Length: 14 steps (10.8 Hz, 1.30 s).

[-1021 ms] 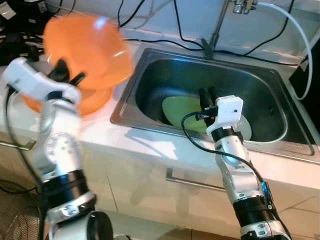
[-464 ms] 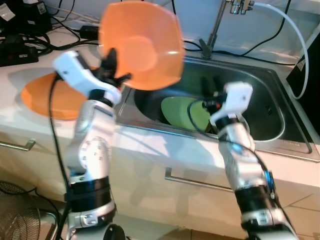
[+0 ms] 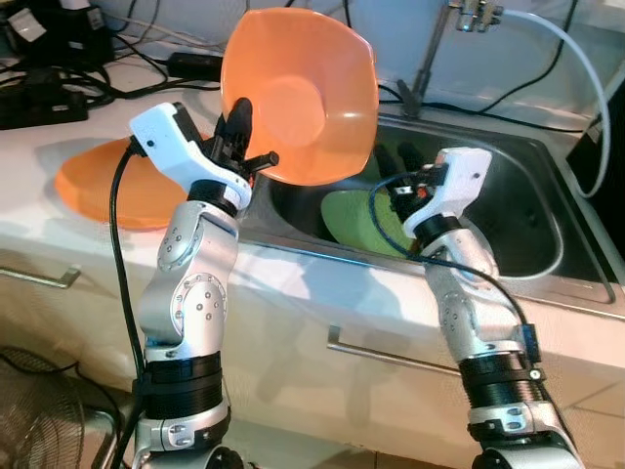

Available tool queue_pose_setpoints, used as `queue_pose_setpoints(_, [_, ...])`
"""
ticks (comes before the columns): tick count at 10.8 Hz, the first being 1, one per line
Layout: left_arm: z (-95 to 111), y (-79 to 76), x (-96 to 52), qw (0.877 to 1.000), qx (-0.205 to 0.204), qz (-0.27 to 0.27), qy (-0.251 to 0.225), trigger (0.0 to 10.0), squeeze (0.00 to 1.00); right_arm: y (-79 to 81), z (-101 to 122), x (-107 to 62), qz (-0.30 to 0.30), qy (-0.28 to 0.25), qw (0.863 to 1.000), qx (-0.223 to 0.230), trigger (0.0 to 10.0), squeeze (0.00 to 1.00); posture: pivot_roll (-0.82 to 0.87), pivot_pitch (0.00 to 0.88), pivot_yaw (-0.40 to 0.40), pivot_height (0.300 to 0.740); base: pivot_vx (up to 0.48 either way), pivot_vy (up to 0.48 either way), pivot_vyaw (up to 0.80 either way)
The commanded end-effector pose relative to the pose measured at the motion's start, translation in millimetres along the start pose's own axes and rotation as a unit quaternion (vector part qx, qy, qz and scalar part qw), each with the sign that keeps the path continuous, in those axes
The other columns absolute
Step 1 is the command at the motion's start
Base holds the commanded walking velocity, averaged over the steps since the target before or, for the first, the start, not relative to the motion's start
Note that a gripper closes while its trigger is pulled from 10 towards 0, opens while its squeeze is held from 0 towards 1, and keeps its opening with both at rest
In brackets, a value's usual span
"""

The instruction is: Kitchen organization

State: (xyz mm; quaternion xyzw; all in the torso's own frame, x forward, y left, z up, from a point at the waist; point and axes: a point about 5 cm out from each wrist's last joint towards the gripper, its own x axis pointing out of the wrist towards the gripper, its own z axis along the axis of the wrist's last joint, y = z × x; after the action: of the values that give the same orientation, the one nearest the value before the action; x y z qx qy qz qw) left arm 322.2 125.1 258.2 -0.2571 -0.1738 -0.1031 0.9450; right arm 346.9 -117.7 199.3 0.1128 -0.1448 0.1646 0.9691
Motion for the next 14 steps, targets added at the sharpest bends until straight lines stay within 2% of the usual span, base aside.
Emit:
queue_pose_setpoints(1, [8.4,-9.6,0.8,0.999,0.010,-0.022,-0.023,10.0,0.00,-8.8,11.9,1.8,-0.017,-0.015,1.000,0.010,10.0,0.00,0.13,0.056,-0.048,0.740,0.000,0.000,0.00])
queue_pose_setpoints(3, [7.3,-8.1,-0.1,0.999,0.017,-0.019,-0.021,10.0,0.00,-11.7,15.9,1.6,-0.027,-0.021,0.999,0.018,10.0,0.00,0.13,0.065,-0.046,0.740,0.000,0.000,0.00])
queue_pose_setpoints(5, [5.5,-11.0,0.1,0.999,0.019,-0.025,-0.015,10.0,0.00,-7.5,16.7,2.5,-0.023,-0.021,0.999,0.034,10.0,0.00,0.13,0.073,-0.046,0.740,0.000,0.000,0.00])
queue_pose_setpoints(6, [5.6,-12.3,0.2,0.999,0.020,-0.030,-0.013,10.0,0.00,1.2,17.3,3.7,-0.005,-0.022,0.998,0.066,10.0,0.00,0.13,0.077,-0.044,0.740,0.000,0.000,0.00])
queue_pose_setpoints(7, [5.3,-12.7,0.2,0.999,0.021,-0.032,-0.011,10.0,0.00,4.4,17.1,3.9,0.003,-0.020,0.997,0.076,10.0,0.00,0.13,0.078,-0.044,0.740,0.000,0.000,0.00])
queue_pose_setpoints(14, [1.2,-19.6,-1.6,0.998,0.007,-0.062,0.005,10.0,0.00,13.5,13.0,2.1,0.023,-0.006,0.995,0.092,10.0,0.00,0.14,0.082,-0.046,0.740,0.000,0.000,0.00])
